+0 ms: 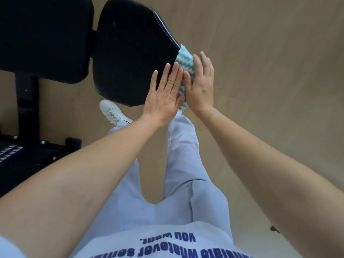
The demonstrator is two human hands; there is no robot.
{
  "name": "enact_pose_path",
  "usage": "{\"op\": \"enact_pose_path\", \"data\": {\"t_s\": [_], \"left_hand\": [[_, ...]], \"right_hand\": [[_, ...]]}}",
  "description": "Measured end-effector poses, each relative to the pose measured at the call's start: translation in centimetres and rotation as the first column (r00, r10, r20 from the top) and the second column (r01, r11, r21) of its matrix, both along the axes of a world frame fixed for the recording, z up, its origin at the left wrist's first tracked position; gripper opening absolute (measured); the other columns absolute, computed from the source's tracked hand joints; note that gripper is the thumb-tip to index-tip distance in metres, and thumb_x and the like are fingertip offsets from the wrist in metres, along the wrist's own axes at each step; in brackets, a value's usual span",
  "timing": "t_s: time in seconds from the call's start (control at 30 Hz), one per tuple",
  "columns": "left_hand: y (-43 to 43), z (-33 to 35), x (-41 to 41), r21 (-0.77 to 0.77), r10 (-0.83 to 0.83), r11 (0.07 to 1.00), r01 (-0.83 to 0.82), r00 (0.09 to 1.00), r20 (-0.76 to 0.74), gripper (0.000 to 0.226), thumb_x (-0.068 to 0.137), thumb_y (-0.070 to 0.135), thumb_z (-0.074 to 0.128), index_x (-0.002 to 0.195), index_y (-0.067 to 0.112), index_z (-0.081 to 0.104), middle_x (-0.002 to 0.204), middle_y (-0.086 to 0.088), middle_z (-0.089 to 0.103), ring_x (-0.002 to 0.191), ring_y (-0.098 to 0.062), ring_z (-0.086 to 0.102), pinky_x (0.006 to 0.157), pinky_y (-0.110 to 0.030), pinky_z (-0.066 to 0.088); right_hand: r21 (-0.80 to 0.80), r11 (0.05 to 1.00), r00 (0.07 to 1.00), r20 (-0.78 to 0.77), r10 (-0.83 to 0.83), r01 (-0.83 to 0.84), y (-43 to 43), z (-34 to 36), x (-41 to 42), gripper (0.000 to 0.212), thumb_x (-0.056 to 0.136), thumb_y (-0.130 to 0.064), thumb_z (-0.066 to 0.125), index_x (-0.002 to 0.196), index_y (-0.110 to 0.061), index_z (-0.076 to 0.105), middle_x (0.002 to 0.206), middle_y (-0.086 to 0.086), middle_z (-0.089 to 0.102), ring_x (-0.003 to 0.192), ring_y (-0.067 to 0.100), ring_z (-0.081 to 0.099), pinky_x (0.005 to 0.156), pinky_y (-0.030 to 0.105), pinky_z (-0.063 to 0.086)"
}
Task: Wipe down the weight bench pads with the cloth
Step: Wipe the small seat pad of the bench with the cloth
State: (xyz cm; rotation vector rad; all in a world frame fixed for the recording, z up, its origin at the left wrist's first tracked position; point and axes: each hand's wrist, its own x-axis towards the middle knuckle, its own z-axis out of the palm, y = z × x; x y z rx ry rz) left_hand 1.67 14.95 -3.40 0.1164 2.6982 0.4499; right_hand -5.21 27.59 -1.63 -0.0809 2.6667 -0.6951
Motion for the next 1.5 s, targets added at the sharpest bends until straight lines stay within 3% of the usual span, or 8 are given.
{"op": "enact_pose_path", "data": {"t_s": [0.13,0.3,0.53,0.63,1.03,1.17,1.37,1.5], "left_hand": [[-2.3,-0.7,3.6,0.038,0.003,0.999,-0.003,1.000,0.022,0.067,0.111,0.041,0.026,0.160,0.014,-0.011,0.171,-0.007,-0.003,0.158,-0.030,-0.002,0.126,-0.052,-0.005],[-4.9,-0.9,6.7,0.012,0.191,0.981,-0.194,0.974,0.125,0.068,0.107,0.046,0.017,0.161,0.014,-0.008,0.170,-0.004,-0.009,0.157,-0.031,-0.005,0.126,-0.052,-0.007],[-7.3,-0.2,7.0,0.059,0.410,0.908,-0.416,0.908,0.088,0.073,0.099,0.031,0.033,0.162,0.005,0.008,0.171,-0.012,0.002,0.157,-0.033,0.000,0.126,-0.055,0.002],[-7.7,-0.8,6.1,0.171,0.319,0.933,-0.316,0.948,0.012,0.070,0.100,0.030,0.040,0.161,0.005,0.016,0.170,-0.013,0.012,0.157,-0.032,0.009,0.127,-0.051,0.009],[-16.9,-5.6,-1.5,0.014,0.426,0.903,-0.430,0.898,0.109,0.067,0.107,0.046,0.016,0.162,0.016,-0.006,0.171,-0.004,-0.008,0.158,-0.019,-0.007,0.127,-0.051,-0.001],[-18.1,-6.2,-1.4,0.046,0.545,0.833,-0.552,0.832,0.109,0.067,0.107,0.047,0.016,0.162,0.010,0.004,0.171,-0.007,0.004,0.158,-0.020,0.003,0.128,-0.045,0.002],[-16.6,-5.7,3.1,0.151,0.671,0.713,-0.685,0.728,0.138,0.066,0.103,0.036,0.024,0.159,0.001,0.021,0.164,-0.013,0.030,0.153,-0.028,0.026,0.125,-0.044,0.020],[-15.5,-5.7,6.4,0.275,0.806,0.450,-0.849,0.519,0.285,0.055,0.104,0.026,0.039,0.154,0.005,0.033,0.141,-0.020,0.052,0.118,-0.043,0.055,0.097,-0.051,0.045]], "right_hand": [[0.384,0.816,0.865,-0.079,0.496,-0.433,-0.1,0.3,2.6,0.064,0.109,-0.041,0.032,0.159,-0.003,0.022,0.167,0.016,0.023,0.154,0.041,0.020,0.127,0.054,0.009],[0.323,0.576,0.585,-0.079,0.807,-0.751,0.6,0.8,3.8,0.058,0.109,-0.025,0.042,0.161,-0.006,0.023,0.168,0.012,0.023,0.156,0.036,0.020,0.128,0.052,0.015],[0.414,0.479,0.572,0.135,0.809,-0.774,-5.3,-0.3,1.8,0.063,0.109,-0.050,0.022,0.164,-0.025,0.006,0.173,0.006,0.001,0.159,0.033,-0.002,0.128,0.051,0.002],[0.417,0.413,0.515,0.167,0.840,-0.809,-6.9,-0.8,0.1,0.065,0.108,-0.056,0.019,0.164,-0.028,0.002,0.173,0.003,-0.003,0.159,0.032,-0.006,0.128,0.051,-0.001],[0.432,0.275,0.379,0.176,0.908,-0.859,-18.9,-4.2,-10.4,0.078,0.098,-0.074,0.012,0.164,-0.033,0.001,0.173,0.005,-0.004,0.158,0.032,-0.007,0.128,0.055,0.000],[0.449,0.218,0.354,0.245,0.903,-0.867,-22.7,-5.3,-11.4,0.083,0.095,-0.076,0.008,0.163,-0.029,0.011,0.171,0.009,0.012,0.158,0.037,-0.002,0.126,0.060,-0.002],[0.397,0.067,0.167,0.221,0.961,-0.915,-24.5,-5.3,-8.0,0.065,0.099,-0.062,0.022,0.136,-0.016,0.050,0.132,0.011,0.053,0.134,0.039,0.042,0.123,0.064,0.010],[0.348,-0.059,0.012,0.197,0.980,-0.936,-24.9,-5.7,-4.8,0.061,0.101,-0.061,0.024,0.127,-0.017,0.058,0.122,0.009,0.058,0.119,0.039,0.050,0.120,0.065,0.018]]}}
